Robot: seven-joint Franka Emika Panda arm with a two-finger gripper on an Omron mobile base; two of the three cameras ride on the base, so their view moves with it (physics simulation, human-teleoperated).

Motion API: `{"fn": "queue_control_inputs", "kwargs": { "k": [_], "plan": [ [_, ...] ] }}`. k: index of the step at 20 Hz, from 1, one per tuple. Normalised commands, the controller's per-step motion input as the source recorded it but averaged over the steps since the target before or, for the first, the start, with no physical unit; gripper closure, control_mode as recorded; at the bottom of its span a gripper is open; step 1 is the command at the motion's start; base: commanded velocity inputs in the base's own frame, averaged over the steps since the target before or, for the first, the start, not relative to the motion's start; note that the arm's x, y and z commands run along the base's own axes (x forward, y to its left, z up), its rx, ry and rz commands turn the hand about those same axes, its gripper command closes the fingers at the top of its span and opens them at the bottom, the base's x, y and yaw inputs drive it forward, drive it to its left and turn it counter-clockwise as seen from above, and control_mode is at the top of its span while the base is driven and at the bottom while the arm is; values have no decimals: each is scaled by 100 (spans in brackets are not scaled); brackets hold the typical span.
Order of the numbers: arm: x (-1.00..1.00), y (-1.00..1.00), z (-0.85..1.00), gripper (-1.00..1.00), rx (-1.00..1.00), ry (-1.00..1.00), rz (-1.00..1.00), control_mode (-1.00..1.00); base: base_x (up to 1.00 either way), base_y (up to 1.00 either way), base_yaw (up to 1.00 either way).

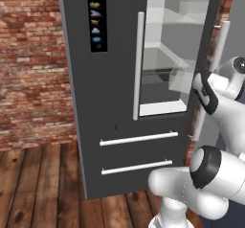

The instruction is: Retrieve the kiwi and pear from the fridge and place them into the bowl on the dining table.

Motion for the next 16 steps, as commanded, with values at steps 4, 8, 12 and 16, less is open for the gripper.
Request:
{"fn": "queue_control_inputs", "kwargs": {
  "k": [4,8,12,16],
  "plan": [
    [-70,-50,41,-100,-5,21,0,-100,0,0,0],
    [-99,-59,27,-100,0,-5,0,-100,0,0,0],
    [-100,-18,35,-100,-1,-30,0,-100,0,0,0],
    [-79,55,43,-100,-19,-23,4,-100,0,0,0]
  ]
}}
